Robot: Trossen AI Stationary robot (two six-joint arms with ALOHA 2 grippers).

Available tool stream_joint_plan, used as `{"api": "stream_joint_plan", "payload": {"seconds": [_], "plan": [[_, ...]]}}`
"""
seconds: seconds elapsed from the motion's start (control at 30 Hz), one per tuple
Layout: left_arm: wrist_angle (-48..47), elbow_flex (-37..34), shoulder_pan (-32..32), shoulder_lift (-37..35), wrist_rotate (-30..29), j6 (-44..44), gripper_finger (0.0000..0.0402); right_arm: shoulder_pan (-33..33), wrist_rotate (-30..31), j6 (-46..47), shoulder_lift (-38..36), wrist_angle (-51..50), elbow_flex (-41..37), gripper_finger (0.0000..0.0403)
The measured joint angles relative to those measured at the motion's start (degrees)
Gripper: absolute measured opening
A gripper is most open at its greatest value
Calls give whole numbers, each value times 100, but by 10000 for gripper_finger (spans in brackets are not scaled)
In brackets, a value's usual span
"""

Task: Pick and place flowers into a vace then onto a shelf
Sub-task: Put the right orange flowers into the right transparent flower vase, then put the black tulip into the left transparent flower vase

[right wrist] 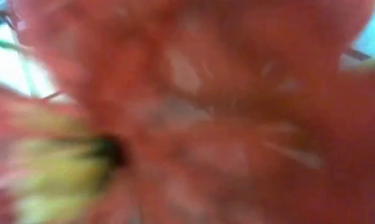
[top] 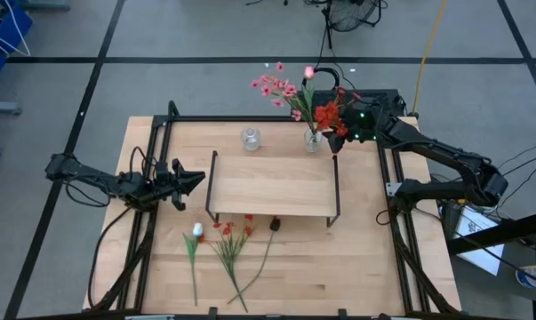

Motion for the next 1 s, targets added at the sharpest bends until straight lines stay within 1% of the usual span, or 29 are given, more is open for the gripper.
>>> {"api": "stream_joint_plan", "payload": {"seconds": [0.1,0.17,0.3,0.47,0.6,0.77,0.9,1.0], "plan": [[0,2,1,2,0,0,58,0,-31,58,-2,42,1,197],[0,0,0,2,0,-2,58,0,-153,65,-2,-162,2,197],[-1,0,0,1,1,0,58,0,-165,101,-64,-635,-2,198],[0,2,0,0,2,0,58,-2,-155,91,-308,-998,-3,195],[-1,1,2,0,1,-1,58,-1,-149,159,-650,-1267,-3,195],[-2,1,1,0,0,-2,58,106,-164,677,-1281,-1090,-3,194],[-1,2,1,1,2,-2,58,423,-167,1178,-1745,-884,-3,194],[-1,0,2,0,1,-1,58,676,-149,1649,-1937,-696,-3,192]]}}
